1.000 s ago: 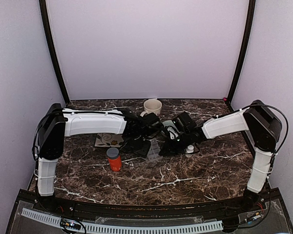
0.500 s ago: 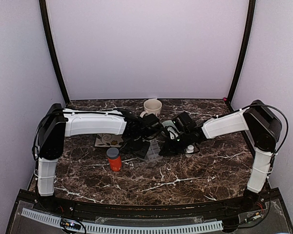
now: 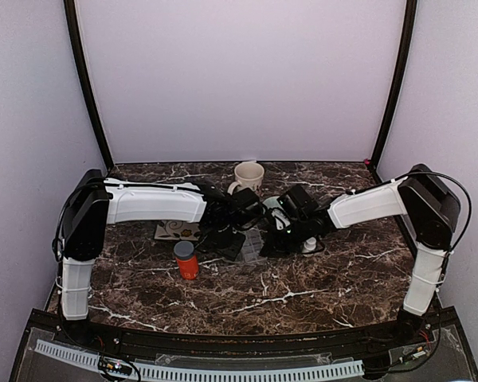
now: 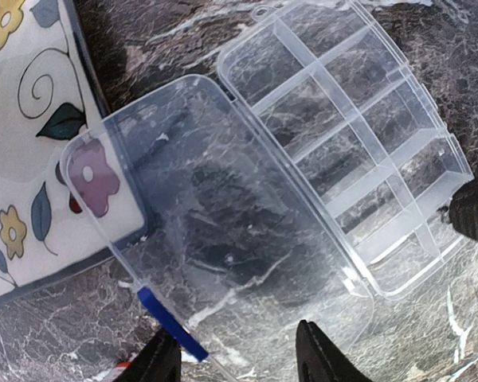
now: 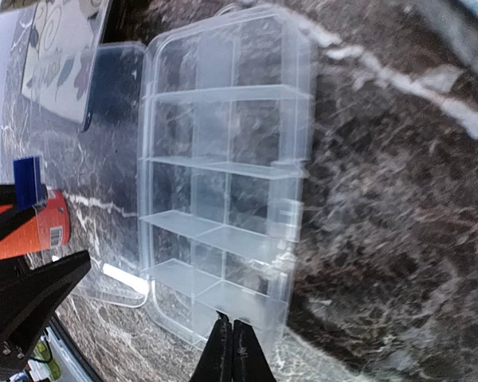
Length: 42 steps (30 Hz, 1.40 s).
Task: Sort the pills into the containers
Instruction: Adjust the lid of the pill container.
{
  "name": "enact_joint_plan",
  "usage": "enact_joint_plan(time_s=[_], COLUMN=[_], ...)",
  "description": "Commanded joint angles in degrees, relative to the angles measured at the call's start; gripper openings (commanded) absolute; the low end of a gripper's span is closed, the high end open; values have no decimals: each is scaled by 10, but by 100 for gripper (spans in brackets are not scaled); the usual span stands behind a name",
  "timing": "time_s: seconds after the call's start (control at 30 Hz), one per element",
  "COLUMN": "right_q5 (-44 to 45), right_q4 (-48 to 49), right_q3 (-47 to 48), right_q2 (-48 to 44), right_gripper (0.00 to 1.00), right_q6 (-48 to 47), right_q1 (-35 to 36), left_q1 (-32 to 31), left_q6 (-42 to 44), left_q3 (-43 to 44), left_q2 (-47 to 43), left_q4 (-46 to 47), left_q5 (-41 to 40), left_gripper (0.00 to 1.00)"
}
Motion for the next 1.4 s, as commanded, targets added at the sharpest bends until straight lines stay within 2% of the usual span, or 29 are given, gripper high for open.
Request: enact_joint_plan(time_s=[0.0, 0.8, 1.37], right_q5=[41, 70, 66], right_q4=[-72, -100, -96], right_q3=[-12, -52, -49], right_q2=[2, -58, -48], right_gripper=[0, 0, 0], right_q6=[-9, 28, 31], right_q1=[15, 45, 50], left_q1=[-3, -3, -3], left_q6=[20, 62, 65], left_q3=[-12, -22, -22], left_q2=[-29, -25, 13], left_q4=[18, 74, 74], left_q5=[6, 20, 26], left_gripper=[51, 51, 50])
